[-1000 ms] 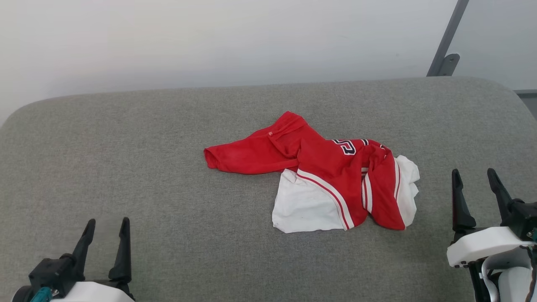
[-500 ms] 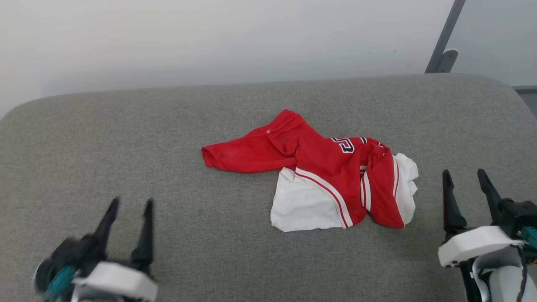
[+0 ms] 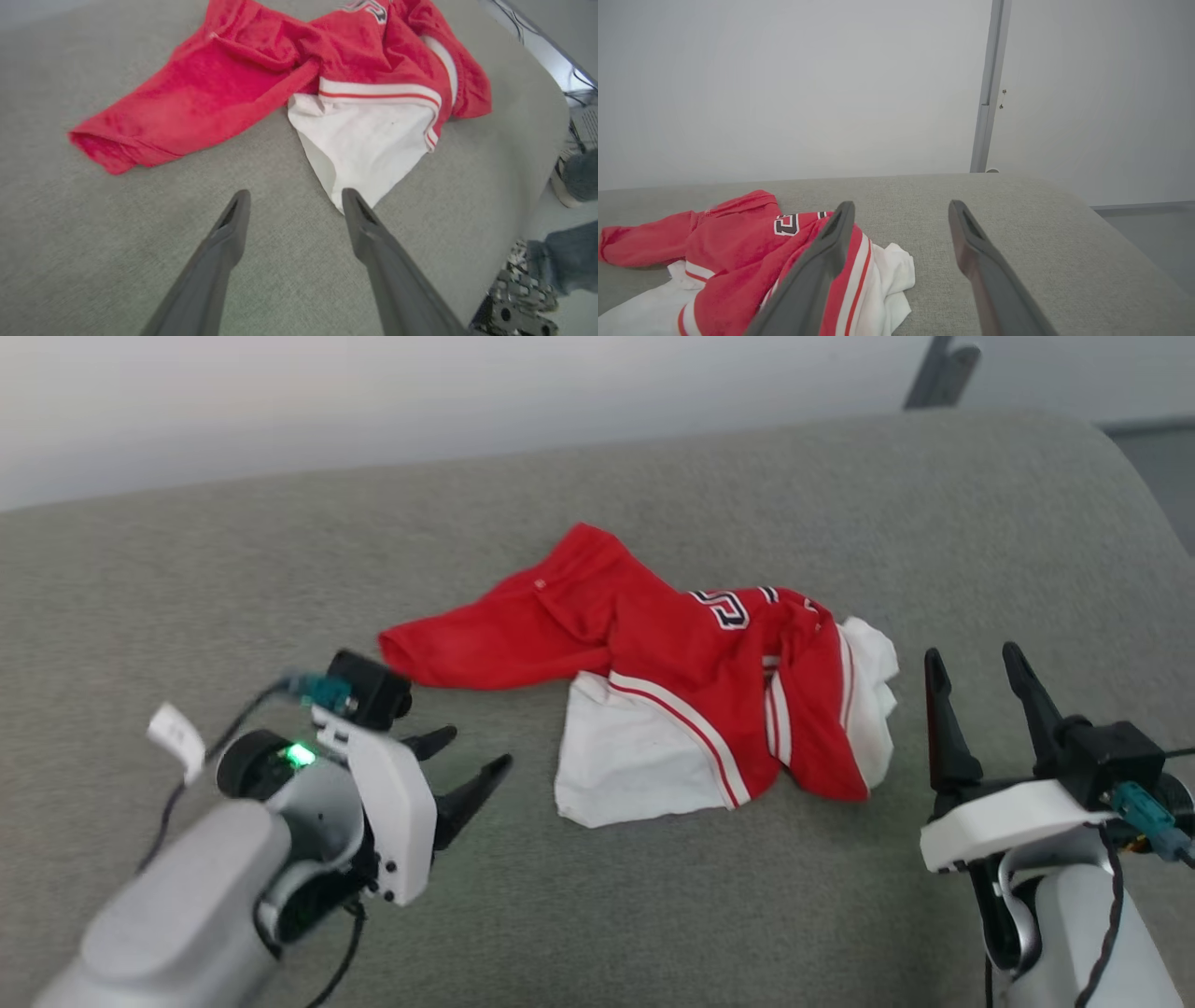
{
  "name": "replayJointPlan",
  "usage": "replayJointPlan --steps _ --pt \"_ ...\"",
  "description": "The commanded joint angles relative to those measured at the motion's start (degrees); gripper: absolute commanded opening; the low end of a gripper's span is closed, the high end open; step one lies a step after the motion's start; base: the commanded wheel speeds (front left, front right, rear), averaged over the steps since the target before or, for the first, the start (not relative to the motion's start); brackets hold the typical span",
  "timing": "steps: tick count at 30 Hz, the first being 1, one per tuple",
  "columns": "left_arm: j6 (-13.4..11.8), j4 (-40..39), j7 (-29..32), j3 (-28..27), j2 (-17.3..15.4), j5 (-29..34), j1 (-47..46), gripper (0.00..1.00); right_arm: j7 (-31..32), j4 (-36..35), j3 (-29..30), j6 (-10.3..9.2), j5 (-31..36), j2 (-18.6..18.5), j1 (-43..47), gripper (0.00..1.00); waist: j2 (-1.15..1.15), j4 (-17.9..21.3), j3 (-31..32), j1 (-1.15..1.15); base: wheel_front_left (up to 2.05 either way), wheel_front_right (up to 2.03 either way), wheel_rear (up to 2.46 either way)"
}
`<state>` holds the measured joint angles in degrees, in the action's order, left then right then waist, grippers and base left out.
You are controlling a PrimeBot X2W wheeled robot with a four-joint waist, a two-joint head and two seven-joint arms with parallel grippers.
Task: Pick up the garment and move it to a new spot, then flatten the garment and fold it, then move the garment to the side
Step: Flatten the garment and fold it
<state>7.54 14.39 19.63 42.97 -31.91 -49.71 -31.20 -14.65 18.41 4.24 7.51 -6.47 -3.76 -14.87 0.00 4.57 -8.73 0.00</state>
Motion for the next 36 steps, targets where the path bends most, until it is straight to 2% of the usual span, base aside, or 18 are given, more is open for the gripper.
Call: replayJointPlan --steps 1,6,12,17,20,23,27,36 --pt "-0.14 -0.66 3.5 2.04 -0.75 -3.17 -2.09 1.0 -0.52 0.09 -0.03 -0.04 0.09 0.35 -1.12 1.0 0.0 2.47 -2.63 0.0 0.0 0.0 0.0" --pt "-0.14 1.27 10.99 4.91 -0.8 -11.41 -7.84 1.0 -0.61 -0.12 0.09 -0.04 -0.47 0.81 -2.8 1.0 0.0 5.13 -6.06 0.0 0.0 0.0 0.0" --pt "-0.14 7.69 13.1 6.58 1.51 -16.18 -11.72 1.0 -0.6 -0.77 -1.01 -0.04 -2.88 0.82 -3.87 1.0 0.0 7.8 -8.72 0.0 0.0 0.0 0.0" --pt "-0.18 11.47 13.35 8.25 2.43 -17.69 -12.31 1.0 -0.6 -0.95 -1.22 -0.04 -3.6 0.83 -4.36 1.0 0.0 8.92 -9.48 0.0 0.0 0.0 0.0" --pt "-0.18 12.61 12.16 8.78 2.57 -19.99 -12.36 0.0 -0.61 -1.16 -0.76 -0.04 -3.81 0.84 -4.34 1.0 0.0 8.88 -9.64 0.0 0.0 0.0 0.0" --pt "-0.18 12.59 9.88 8.67 2.44 -21.43 -13.28 0.0 -0.61 -1.4 0.39 -0.04 -3.22 0.84 -3.82 1.0 0.0 7.79 -9.3 0.0 0.0 0.0 0.0" --pt "-0.18 11.86 6.35 8.11 -0.23 -23.06 -13.74 0.0 -0.61 -1.57 0.96 -0.04 -2.4 0.85 -3.64 1.0 0.0 5.46 -8.4 0.0 0.0 0.0 0.0" --pt "-0.18 13.1 0.26 5.82 -11.49 -24.59 -10.2 0.0 -0.61 -1.24 1.95 -0.04 0.37 0.8 -3.2 1.0 0.0 -0.07 -5.8 0.0 0.0 0.0 0.0"
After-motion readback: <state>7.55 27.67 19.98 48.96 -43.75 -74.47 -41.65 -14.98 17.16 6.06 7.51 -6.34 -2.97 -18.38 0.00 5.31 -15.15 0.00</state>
